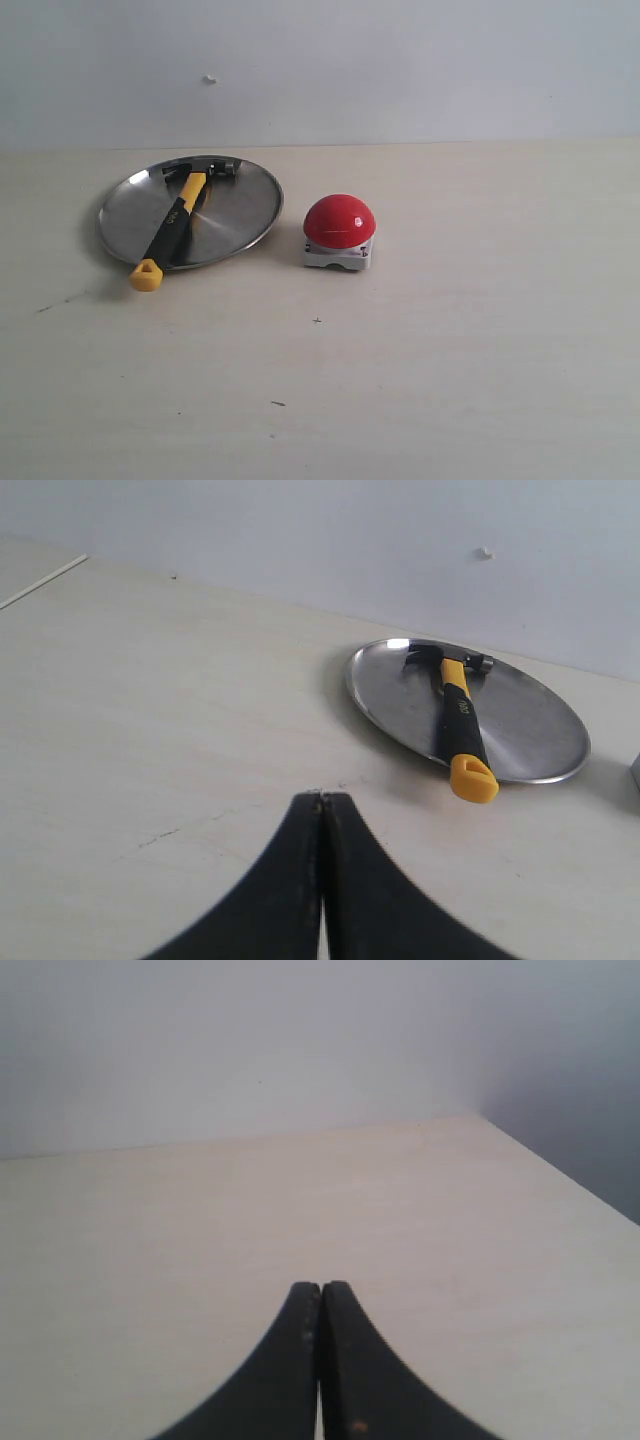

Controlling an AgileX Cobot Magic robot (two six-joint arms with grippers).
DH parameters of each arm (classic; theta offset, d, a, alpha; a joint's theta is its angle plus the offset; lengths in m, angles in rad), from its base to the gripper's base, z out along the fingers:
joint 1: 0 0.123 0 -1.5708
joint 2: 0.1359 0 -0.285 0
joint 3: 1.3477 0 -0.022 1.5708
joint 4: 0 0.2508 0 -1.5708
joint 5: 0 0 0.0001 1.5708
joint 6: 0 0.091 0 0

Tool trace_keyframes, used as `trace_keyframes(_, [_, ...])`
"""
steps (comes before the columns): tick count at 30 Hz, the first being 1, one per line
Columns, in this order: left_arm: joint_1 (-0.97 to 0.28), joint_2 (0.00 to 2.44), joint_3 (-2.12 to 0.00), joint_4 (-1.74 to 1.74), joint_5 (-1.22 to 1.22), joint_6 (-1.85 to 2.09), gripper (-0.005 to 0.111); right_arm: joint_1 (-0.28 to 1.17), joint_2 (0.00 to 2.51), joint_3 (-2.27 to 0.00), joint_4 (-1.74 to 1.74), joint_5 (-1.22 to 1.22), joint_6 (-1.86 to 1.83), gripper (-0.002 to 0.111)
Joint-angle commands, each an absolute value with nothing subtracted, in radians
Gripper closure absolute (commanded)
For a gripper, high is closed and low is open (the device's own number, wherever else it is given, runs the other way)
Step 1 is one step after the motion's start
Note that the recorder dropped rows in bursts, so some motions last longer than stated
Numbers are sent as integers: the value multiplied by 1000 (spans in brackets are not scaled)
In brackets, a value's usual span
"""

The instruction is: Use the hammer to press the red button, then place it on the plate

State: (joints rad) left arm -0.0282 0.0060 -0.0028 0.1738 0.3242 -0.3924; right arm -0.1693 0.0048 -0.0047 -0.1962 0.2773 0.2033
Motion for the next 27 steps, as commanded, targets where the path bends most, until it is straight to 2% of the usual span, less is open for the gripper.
trace_keyframes(1, [-30, 0, 0, 171, 322, -388, 107, -175, 0, 0, -186, 266, 183, 108])
trace_keyframes(18, [-30, 0, 0, 171, 322, -388, 107, -163, 0, 0, -156, 291, 186, 108])
trace_keyframes(27, [-30, 0, 0, 171, 322, -388, 107, -21, 0, 0, -156, 290, 188, 108])
